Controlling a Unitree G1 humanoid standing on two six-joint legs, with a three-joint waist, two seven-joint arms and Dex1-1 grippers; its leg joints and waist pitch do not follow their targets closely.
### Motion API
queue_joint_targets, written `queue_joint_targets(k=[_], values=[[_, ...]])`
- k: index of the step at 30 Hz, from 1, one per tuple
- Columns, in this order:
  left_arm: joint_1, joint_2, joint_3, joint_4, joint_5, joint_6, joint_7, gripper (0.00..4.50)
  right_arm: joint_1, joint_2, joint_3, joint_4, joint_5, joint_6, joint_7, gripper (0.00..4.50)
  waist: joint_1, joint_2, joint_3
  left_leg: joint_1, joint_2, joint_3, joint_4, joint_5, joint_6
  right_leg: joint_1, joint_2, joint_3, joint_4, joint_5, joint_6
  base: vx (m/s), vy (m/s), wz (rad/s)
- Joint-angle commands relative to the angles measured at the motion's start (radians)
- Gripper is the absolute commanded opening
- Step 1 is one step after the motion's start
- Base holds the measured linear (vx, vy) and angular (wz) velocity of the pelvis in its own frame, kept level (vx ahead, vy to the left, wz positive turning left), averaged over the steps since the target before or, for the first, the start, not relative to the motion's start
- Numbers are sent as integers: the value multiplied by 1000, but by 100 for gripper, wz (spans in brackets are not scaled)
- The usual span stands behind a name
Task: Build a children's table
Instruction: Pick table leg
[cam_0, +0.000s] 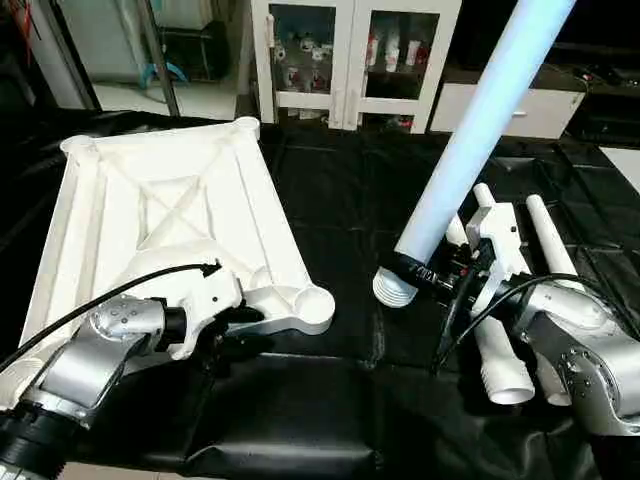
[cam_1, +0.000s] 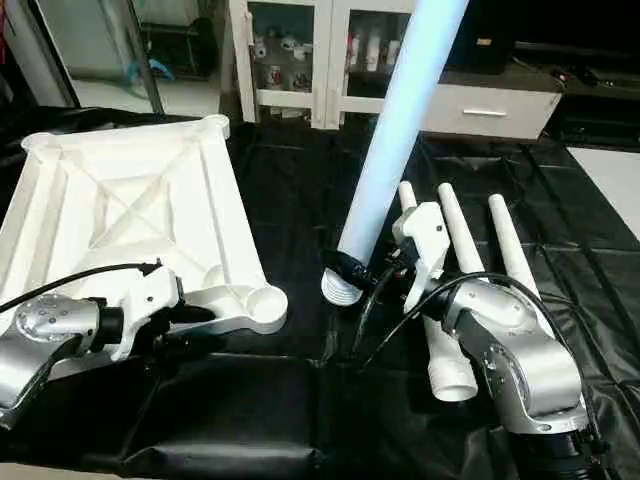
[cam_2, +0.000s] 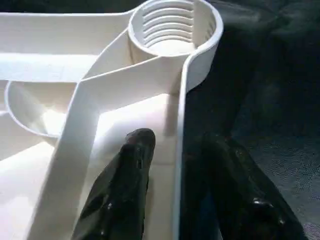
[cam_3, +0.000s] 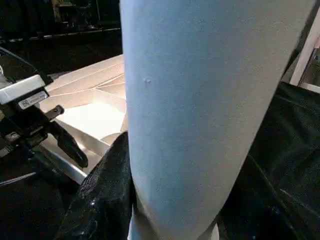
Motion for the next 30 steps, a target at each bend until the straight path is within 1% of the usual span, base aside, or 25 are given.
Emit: queue_joint_targets(k=[1,2,4,5,6,7,8,9,11,12,13,14,15,16,17,18,19,21,23,24,26,27,29,30], values=[[-1,-3,-5,35,26,-13,15,157,2,1,7,-35,17,10,-6,189,-3,13,-55,16,56,-16,-97,-169,-18,33,-67,37,-76,-63,-243,0,0,0],[-4,-5,-6,41,29,-15,17,150,0,2,9,-35,17,10,-6,189,-3,12,-54,17,56,-16,-99,-178,-21,31,-67,37,-77,-75,-239,0,0,0],[-10,-3,-11,50,31,-15,5,119,-5,7,15,-33,15,12,-6,189,-3,13,-53,18,56,-15,-99,-193,-25,29,-68,38,-78,-96,-237,0,0,0],[-12,-1,-15,52,32,-12,-4,119,-8,8,17,-32,17,14,-3,189,-3,13,-52,17,55,-15,-100,-197,-26,29,-67,38,-79,-102,-235,0,0,0],[-15,7,-26,56,44,-14,-13,103,-13,11,20,-28,18,15,0,189,-3,10,-51,18,55,-15,-101,-211,-28,28,-68,39,-82,-130,-229,0,0,0],[-15,7,-26,56,44,-15,-14,103,-13,11,20,-28,18,15,0,189,-3,10,-51,18,55,-15,-101,-211,-28,28,-68,39,-82,-130,-229,0,0,0],[-17,12,-34,58,53,-14,-22,90,-18,12,22,-24,17,16,2,189,-3,9,-50,17,56,-16,-103,-216,-31,28,-69,40,-83,-151,-222,0,0,0],[-16,17,-41,56,57,-12,-31,79,-22,13,23,-21,17,18,3,188,-2,11,-50,17,57,-16,-103,-216,-32,27,-70,40,-83,-154,-221,0,0,0],[-13,27,-57,55,68,0,-49,70,-30,15,25,-13,16,19,4,188,-2,9,-50,18,57,-16,-104,-218,-34,26,-69,40,-84,-161,-217,0,0,0],[-9,40,-78,53,85,10,-68,66,-38,17,29,-6,16,19,8,188,-2,9,-51,17,56,-16,-105,-206,-34,27,-69,40,-82,-153,-216,0,0,0],[-9,41,-79,53,85,10,-69,58,-38,17,29,-5,16,19,8,188,-3,5,-51,15,57,-16,-106,-201,-32,28,-69,40,-83,-150,-214,0,0,0],[-8,51,-101,60,112,11,-74,35,-47,21,34,4,13,17,11,188,-4,4,-52,14,56,-16,-105,-185,-29,30,-69,40,-81,-134,-214,0,0,0],[-8,52,-107,63,119,13,-74,30,-50,22,36,7,12,17,12,188,-4,4,-52,13,55,-15,-104,-180,-27,30,-70,40,-81,-128,-214,0,0,0],[-10,53,-116,67,131,15,-73,30,-55,23,39,11,11,15,12,188,-5,-1,-51,14,55,-13,-104,-177,-21,30,-68,41,-83,-135,-211,0,0,0],[-12,52,-121,70,139,17,-73,28,-58,25,40,15,10,14,13,188,-5,-1,-50,14,54,-12,-104,-177,-20,30,-70,42,-84,-145,-211,0,0,0],[-15,51,-125,76,147,10,-73,10,-63,27,42,20,9,13,13,188,-2,0,-51,16,54,-11,-104,-174,-21,29,-71,44,-85,-159,-210,0,0,0],[-17,46,-123,79,149,8,-69,10,-66,29,43,24,8,12,12,188,-1,2,-51,18,55,-9,-104,-170,-20,28,-70,44,-86,-156,-212,0,0,0],[-22,31,-113,80,143,1,-59,3,-75,32,44,32,6,9,11,188,0,1,-51,18,56,-8,-105,-170,-23,28,-69,44,-85,-153,-216,0,0,0],[-33,-2,-93,66,109,-33,-54,0,-87,41,41,45,11,7,12,188,-1,8,-50,21,57,-8,-106,-186,-28,24,-69,42,-86,-162,-220,0,0,0],[-35,-12,-88,58,95,-42,-56,0,-90,43,40,48,14,8,12,188,0,4,-50,22,57,-6,-106,-194,-29,24,-68,43,-87,-165,-221,0,0,0],[-37,-28,-79,45,75,-44,-57,0,-93,47,37,51,21,12,14,188,2,1,-51,21,58,-4,-106,-186,-25,25,-69,43,-86,-158,-219,0,0,0],[-35,-62,-75,18,39,-62,-71,0,-92,53,39,61,33,20,23,188,3,-3,-53,20,58,-4,-105,-172,-21,26,-69,43,-86,-149,-216,0,0,0],[-32,-91,-79,-4,24,-59,-66,0,-90,52,55,71,27,24,33,188,5,1,-53,20,59,-3,-104,-153,-12,25,-69,42,-84,-125,-221,0,0,0],[-29,-110,-92,-23,31,-65,-54,0,-94,52,69,80,11,24,30,188,8,-1,-55,19,59,-1,-102,-128,-1,27,-70,41,-83,-98,-224,0,0,0]])
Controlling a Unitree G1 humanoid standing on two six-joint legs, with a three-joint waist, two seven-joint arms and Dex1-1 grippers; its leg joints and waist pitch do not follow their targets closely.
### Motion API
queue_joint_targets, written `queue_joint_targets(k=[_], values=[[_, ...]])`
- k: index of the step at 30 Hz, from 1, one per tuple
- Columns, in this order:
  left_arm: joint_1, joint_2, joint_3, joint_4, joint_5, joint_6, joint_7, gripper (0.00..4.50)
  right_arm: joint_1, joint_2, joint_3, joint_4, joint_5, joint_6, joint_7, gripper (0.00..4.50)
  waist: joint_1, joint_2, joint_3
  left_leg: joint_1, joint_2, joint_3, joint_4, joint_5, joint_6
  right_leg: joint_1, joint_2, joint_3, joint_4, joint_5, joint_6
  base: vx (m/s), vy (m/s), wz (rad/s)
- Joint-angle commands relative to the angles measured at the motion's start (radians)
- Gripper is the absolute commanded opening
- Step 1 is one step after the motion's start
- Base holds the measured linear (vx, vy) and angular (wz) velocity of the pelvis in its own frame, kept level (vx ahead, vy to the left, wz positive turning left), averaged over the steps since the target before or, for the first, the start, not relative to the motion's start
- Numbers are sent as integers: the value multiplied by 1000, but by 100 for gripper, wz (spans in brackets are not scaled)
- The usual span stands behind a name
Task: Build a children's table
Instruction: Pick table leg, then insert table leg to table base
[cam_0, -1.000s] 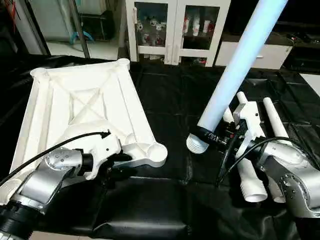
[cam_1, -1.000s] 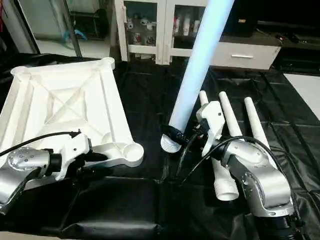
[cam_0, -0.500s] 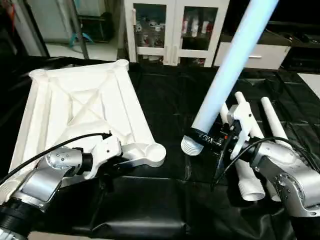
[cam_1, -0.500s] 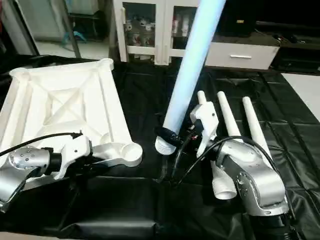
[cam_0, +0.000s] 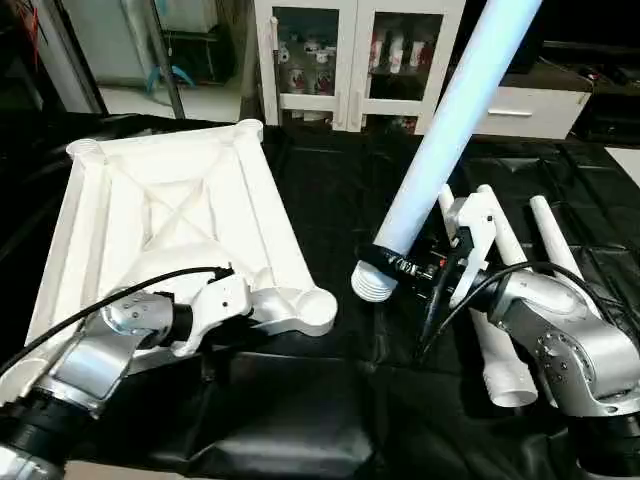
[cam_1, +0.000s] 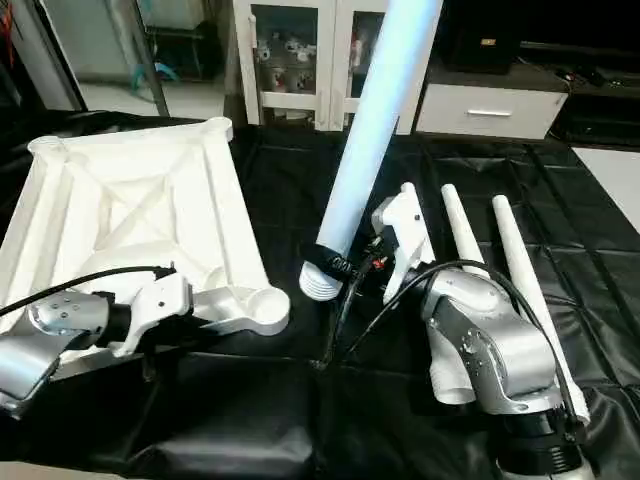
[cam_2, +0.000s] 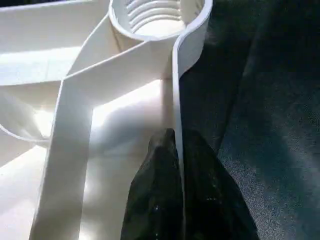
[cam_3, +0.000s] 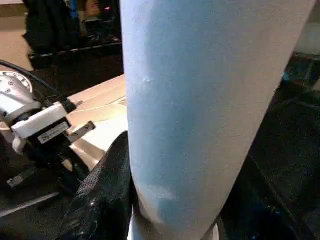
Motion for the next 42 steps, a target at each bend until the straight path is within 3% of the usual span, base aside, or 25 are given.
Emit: queue_joint_targets(k=[1,3,4,5,6,7,8,12,17,19,27,32,42], values=[[18,-70,-42,-52,-60,-38,13,0,-16,-3,17,8,-1,8,4,188,-4,-10,-51,11,55,-17,-87,-125,9,27,-66,37,-77,-89,-225,0,0,0],[32,-110,-64,-88,-54,-48,23,0,-33,9,26,36,-18,26,-19,188,-1,-20,-52,10,55,-13,-84,-93,29,28,-67,37,-77,-71,-227,0,0,0],[32,-110,-64,-88,-54,-48,23,0,-33,9,26,36,-18,26,-19,188,5,-15,-54,10,56,-13,-83,-77,37,28,-70,37,-75,-65,-226,0,0,0],[36,-119,-74,-103,-54,-43,19,0,-41,13,27,44,-13,40,-20,188,6,-23,-54,10,57,-11,-83,-71,43,28,-69,36,-76,-64,-224,0,0,0],[39,-126,-78,-110,-51,-40,17,0,-46,14,28,50,-9,48,-15,188,9,-19,-54,11,58,-11,-83,-65,48,25,-70,34,-75,-67,-223,0,0,0],[39,-136,-84,-119,-45,-36,15,0,-56,13,37,61,-10,60,-5,188,7,-25,-53,10,58,-10,-83,-65,51,25,-69,33,-76,-70,-222,0,0,0],[39,-136,-84,-119,-45,-36,15,0,-56,13,37,61,-10,60,-5,188,8,-23,-53,9,57,-11,-84,-67,52,26,-69,33,-75,-77,-222,0,0,0],[24,-149,-87,-91,-10,-47,25,0,-78,4,98,119,-40,58,36,188,6,-29,-48,7,58,-8,-88,-115,42,22,-74,31,-86,-174,-195,0,0,0],[7,-132,-81,-61,38,-48,51,0,-77,-7,133,128,-63,70,54,188,2,-25,-45,8,60,-10,-95,-168,13,16,-74,31,-91,-238,-168,0,0,0],[1,-118,-78,-43,56,-54,61,0,-78,-6,129,114,-63,80,40,188,0,-27,-43,12,60,-8,-97,-203,-1,10,-74,34,-97,-270,-158,0,0,0],[1,-90,-43,-21,62,-58,57,0,-96,-24,90,67,-28,115,45,188,-9,-31,-43,6,60,-11,-99,-219,-13,12,-74,34,-97,-280,-155,0,0,0],[6,-80,-39,-19,59,-57,53,0,-89,-43,77,53,-23,127,50,188,-14,-26,-43,7,60,-11,-98,-223,-16,10,-75,35,-98,-280,-158,0,0,0],[4,-74,-38,-20,62,-56,58,0,-85,-58,102,90,-33,127,80,188,-14,-28,-42,7,62,-11,-99,-227,-14,10,-75,34,-97,-270,-172,0,0,0]])
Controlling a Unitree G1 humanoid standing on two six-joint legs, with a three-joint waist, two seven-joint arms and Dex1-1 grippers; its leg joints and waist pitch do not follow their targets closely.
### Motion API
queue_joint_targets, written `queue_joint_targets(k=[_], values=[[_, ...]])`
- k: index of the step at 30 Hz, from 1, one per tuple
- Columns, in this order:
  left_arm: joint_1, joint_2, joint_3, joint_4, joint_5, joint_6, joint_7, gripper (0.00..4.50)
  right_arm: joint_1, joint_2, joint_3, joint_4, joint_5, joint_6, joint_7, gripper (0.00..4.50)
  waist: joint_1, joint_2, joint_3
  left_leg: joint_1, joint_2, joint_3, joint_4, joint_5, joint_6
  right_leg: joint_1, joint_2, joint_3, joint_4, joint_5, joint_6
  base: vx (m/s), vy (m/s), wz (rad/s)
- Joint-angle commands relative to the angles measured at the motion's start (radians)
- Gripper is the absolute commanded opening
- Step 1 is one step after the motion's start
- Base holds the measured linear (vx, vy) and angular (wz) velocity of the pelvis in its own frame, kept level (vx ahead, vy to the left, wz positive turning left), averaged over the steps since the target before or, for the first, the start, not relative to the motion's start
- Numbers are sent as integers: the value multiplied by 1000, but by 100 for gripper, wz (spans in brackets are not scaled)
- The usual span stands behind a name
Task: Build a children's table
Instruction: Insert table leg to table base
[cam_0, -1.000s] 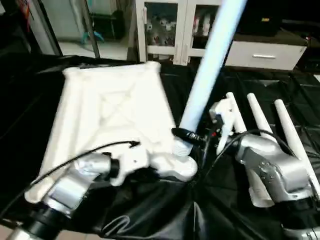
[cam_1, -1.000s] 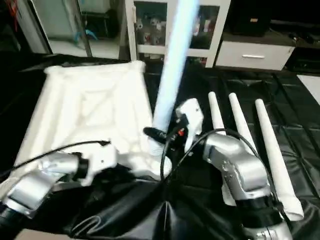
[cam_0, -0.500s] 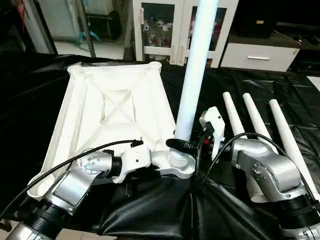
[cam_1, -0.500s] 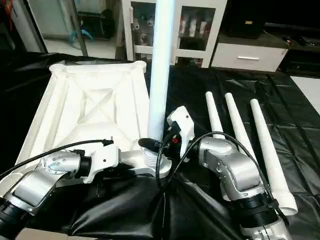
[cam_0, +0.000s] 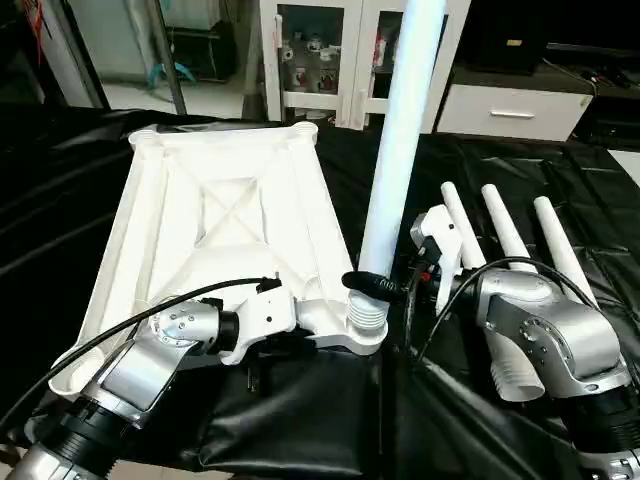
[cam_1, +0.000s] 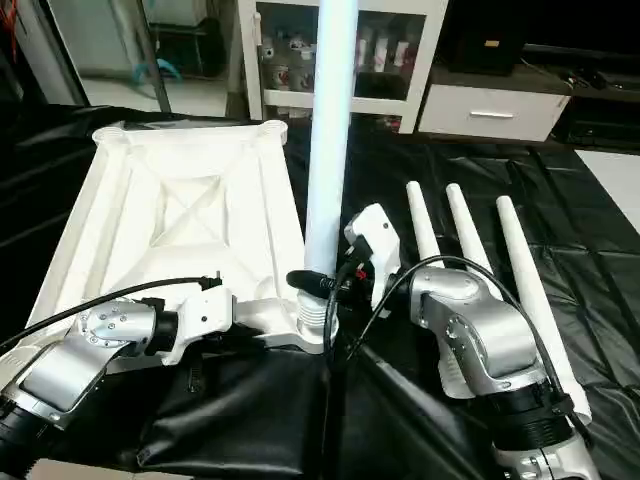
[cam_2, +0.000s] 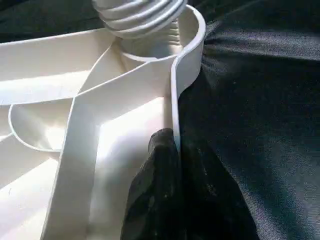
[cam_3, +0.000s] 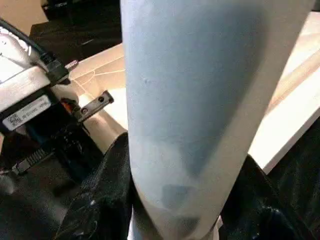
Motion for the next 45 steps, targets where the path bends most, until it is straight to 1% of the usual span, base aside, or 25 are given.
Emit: queue_joint_targets(k=[1,2,3,4,5,6,7,9,13,17,18,19,21,23,24,25,27,29,30,34,38,40,41,43,45], values=[[4,13,26,37,18,2,37,0,-5,-8,4,0,6,14,17,188,-2,-11,-46,14,59,-29,-96,-239,-29,12,-61,39,-93,-278,-182,0,0,0],[4,12,27,37,16,2,37,0,-5,-8,6,0,7,16,18,188,-2,-11,-46,14,59,-30,-97,-240,-28,13,-61,39,-93,-280,-182,0,0,0],[6,13,28,37,16,2,39,0,-5,-10,12,-2,6,19,21,188,0,-18,-46,13,60,-30,-96,-235,-23,14,-63,39,-92,-287,-179,0,0,0],[7,13,29,37,15,1,40,0,-5,-11,17,-3,6,22,25,188,0,-20,-45,13,60,-29,-96,-234,-22,13,-63,39,-93,-290,-179,0,0,0],[7,14,30,37,16,0,42,0,-6,-14,21,-4,4,25,29,188,-1,-18,-44,13,60,-30,-97,-235,-22,12,-63,38,-93,-297,-178,0,0,0],[8,15,31,37,16,0,43,0,-5,-23,29,-3,-7,18,35,188,-1,-22,-44,13,60,-30,-97,-238,-24,12,-63,38,-95,-307,-174,0,0,0],[8,15,31,37,16,0,43,0,-5,-23,29,-3,-7,18,35,188,-1,-20,-43,13,60,-30,-97,-241,-24,12,-64,38,-94,-314,-172,0,0,0],[10,15,33,32,13,1,42,0,-5,-24,27,10,-10,14,42,188,-1,-23,-43,12,60,-30,-97,-240,-24,11,-65,39,-96,-323,-167,0,0,0],[14,16,33,24,10,4,40,0,-5,-27,35,19,-17,14,48,188,0,-22,-43,12,60,-30,-97,-238,-25,11,-65,40,-96,-328,-166,0,0,0],[15,19,34,23,8,0,39,0,-5,-19,49,37,-38,-10,42,188,0,-22,-42,12,60,-30,-98,-237,-25,9,-64,40,-96,-321,-166,0,0,0],[14,19,34,21,5,-1,36,0,-8,-11,50,49,-41,-19,39,188,-1,-18,-42,13,60,-30,-98,-248,-30,8,-65,40,-97,-325,-168,0,0,0],[14,19,34,21,5,-1,36,0,-8,-11,50,49,-41,-19,39,188,-1,-19,-42,13,60,-30,-98,-253,-30,8,-64,39,-97,-329,-169,0,0,0],[11,19,34,19,0,-3,31,0,-20,18,52,86,-48,-42,30,188,-2,-16,-42,13,60,-31,-99,-261,-35,7,-64,40,-97,-331,-172,0,0,0],[9,18,34,18,-1,-5,29,0,-26,36,52,109,-52,-56,25,188,-4,-15,-42,11,59,-32,-99,-268,-39,7,-64,39,-97,-338,-173,0,0,0],[9,18,33,15,-4,-3,26,0,-29,41,54,120,-56,-63,24,188,-3,-16,-44,13,59,-31,-99,-263,-39,7,-64,39,-96,-325,-173,0,0,0],[9,17,33,12,-7,-2,22,0,-33,46,55,131,-59,-69,21,188,-3,-13,-44,13,59,-31,-99,-257,-39,8,-63,39,-95,-308,-177,0,0,0],[10,18,33,5,-11,2,17,0,-37,60,49,150,-57,-76,14,188,-4,-13,-45,11,59,-31,-100,-250,-38,11,-63,38,-93,-289,-183,0,0,0],[9,18,33,5,-12,2,16,0,-38,65,45,166,-58,-85,13,188,-5,-13,-46,12,60,-30,-99,-242,-35,11,-62,38,-91,-267,-189,0,0,0],[8,19,33,5,-14,2,15,0,-34,69,41,180,-60,-92,15,188,-5,-10,-48,13,60,-29,-98,-229,-33,12,-61,37,-88,-235,-198,0,0,0],[9,19,36,4,-17,3,18,0,-9,77,25,193,-60,-108,15,188,-3,-11,-49,13,60,-26,-97,-209,-24,15,-60,37,-85,-184,-213,0,0,0],[10,16,42,4,-18,4,23,0,15,83,6,191,-53,-120,5,188,-2,-11,-47,15,61,-25,-99,-228,-24,14,-61,37,-88,-210,-214,0,0,0],[13,12,45,-1,-20,10,30,0,46,91,-22,184,-41,-143,-11,188,-1,-10,-46,17,61,-25,-100,-241,-28,12,-61,39,-91,-230,-208,0,0,0],[14,10,46,-5,-21,13,32,0,58,95,-33,180,-36,-152,-17,188,-1,-10,-46,16,61,-25,-100,-242,-28,13,-62,39,-92,-233,-206,0,0,0],[16,9,47,-7,-23,16,33,0,79,107,-54,172,-20,-151,-28,188,-1,-9,-47,15,60,-26,-101,-232,-26,14,-60,38,-90,-218,-205,0,0,0],[16,8,48,-8,-23,17,34,0,87,112,-61,169,-16,-153,-31,188,-1,-9,-48,15,61,-26,-100,-231,-25,14,-60,38,-90,-212,-206,0,0,0]])
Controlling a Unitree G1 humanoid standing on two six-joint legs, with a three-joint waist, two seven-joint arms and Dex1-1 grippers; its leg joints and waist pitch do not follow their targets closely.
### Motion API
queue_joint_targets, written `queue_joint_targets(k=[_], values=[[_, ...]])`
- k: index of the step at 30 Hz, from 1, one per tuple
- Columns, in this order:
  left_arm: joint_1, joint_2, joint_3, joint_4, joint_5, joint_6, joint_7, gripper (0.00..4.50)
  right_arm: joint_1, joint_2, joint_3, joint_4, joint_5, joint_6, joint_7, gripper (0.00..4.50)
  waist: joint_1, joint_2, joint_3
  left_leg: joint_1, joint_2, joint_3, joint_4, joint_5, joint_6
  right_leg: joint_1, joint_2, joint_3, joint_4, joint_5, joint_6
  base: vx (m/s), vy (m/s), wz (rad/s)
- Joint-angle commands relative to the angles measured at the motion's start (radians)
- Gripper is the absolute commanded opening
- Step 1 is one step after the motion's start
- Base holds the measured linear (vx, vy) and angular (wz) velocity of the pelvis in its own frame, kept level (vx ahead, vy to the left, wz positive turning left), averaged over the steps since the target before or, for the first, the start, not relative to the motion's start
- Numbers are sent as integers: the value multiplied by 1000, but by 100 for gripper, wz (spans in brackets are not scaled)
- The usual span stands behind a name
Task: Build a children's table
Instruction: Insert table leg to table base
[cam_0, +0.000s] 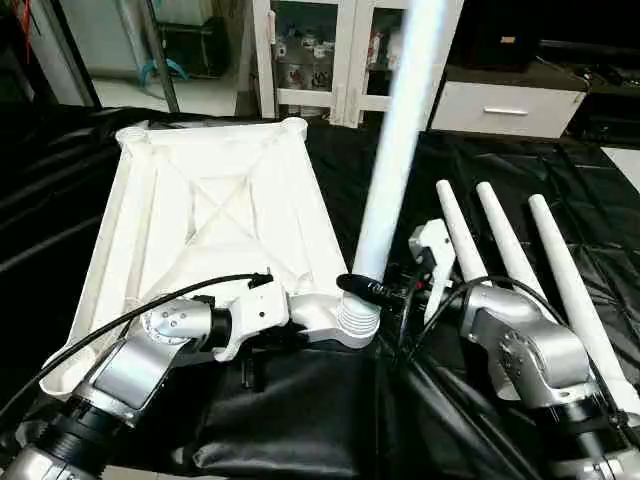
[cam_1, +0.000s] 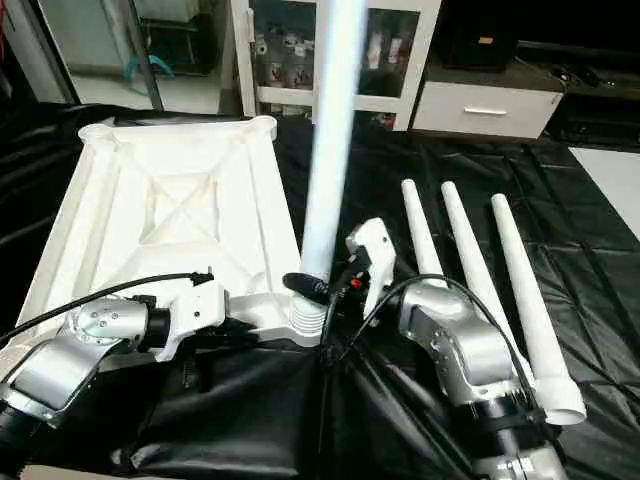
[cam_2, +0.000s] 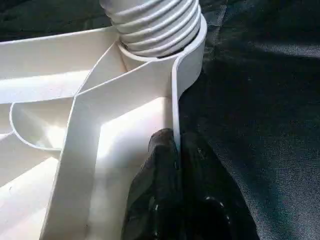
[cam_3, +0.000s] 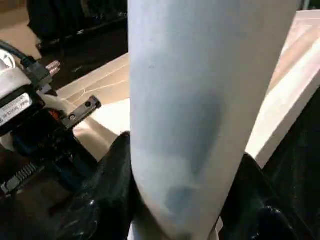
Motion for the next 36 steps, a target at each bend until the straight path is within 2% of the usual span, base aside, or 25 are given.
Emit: queue_joint_targets(k=[1,7,11,14,17,19,21,23,25,26,28,29,34,35,36], values=[[12,-5,23,-4,-10,3,26,0,25,-2,-15,16,-12,11,-29,188,0,-4,-48,14,59,-29,-96,-233,-24,17,-61,38,-86,-214,-206,0,0,0],[11,-17,31,-4,-13,9,42,0,74,31,-54,-1,2,-30,-66,187,1,0,-47,17,60,-30,-99,-249,-31,14,-61,38,-90,-232,-198,0,0,0],[5,-24,34,6,-8,7,54,0,103,32,-43,-19,-15,-63,-69,187,1,1,-48,15,59,-30,-99,-249,-29,15,-61,38,-90,-222,-197,0,0,0],[-3,-32,39,17,-2,5,72,0,123,37,-36,-32,-36,-93,-77,187,1,3,-46,14,58,-31,-100,-267,-33,14,-61,39,-93,-251,-190,0,0,0],[-11,-38,41,29,4,3,84,0,146,42,-32,-44,-57,-125,-83,187,3,10,-46,16,59,-32,-101,-274,-37,12,-61,39,-94,-256,-182,0,0,0],[-13,-39,42,31,6,3,87,0,151,43,-32,-47,-57,-132,-88,187,1,7,-46,15,59,-33,-102,-287,-37,12,-60,39,-95,-267,-180,0,0,0],[-29,-47,49,53,13,1,103,0,179,54,-35,-69,-59,-163,-114,187,2,19,-47,16,58,-33,-102,-290,-41,11,-61,40,-97,-258,-181,0,0,0],[-40,-52,53,67,19,-1,115,0,195,58,-30,-78,-74,-192,-126,187,2,14,-47,16,58,-32,-102,-291,-40,11,-60,40,-97,-254,-179,0,0,0],[-43,-53,54,71,20,-2,117,0,198,60,-29,-80,-79,-201,-131,187,2,16,-48,13,58,-33,-102,-276,-33,14,-60,39,-95,-232,-185,0,0,0],[-48,-56,56,77,23,-2,121,0,210,69,-31,-89,-88,-217,-143,187,3,21,-48,14,58,-33,-102,-273,-30,14,-59,39,-95,-225,-187,0,0,0],[-50,-56,56,79,24,-2,122,0,216,72,-30,-94,-93,-222,-148,187,4,18,-48,12,57,-32,-103,-278,-28,15,-60,39,-96,-232,-185,0,0,0],[-50,-56,56,79,23,-2,121,0,220,72,-28,-97,-95,-223,-148,187,5,21,-48,14,58,-33,-104,-282,-28,15,-60,39,-96,-239,-184,0,0,0],[-52,-57,55,84,27,-6,118,0,230,43,26,-102,-127,-208,-141,187,3,21,-46,15,59,-35,-106,-304,-34,13,-60,39,-100,-281,-170,0,0,0],[-49,-54,55,80,27,-6,115,0,227,9,74,-104,-159,-178,-119,187,3,20,-45,15,59,-35,-106,-309,-35,12,-60,38,-101,-293,-166,0,0,0],[-48,-53,55,77,27,-5,113,0,224,-4,91,-104,-171,-164,-109,187,3,14,-45,14,59,-35,-106,-306,-32,13,-61,39,-102,-299,-160,0,0,0]])
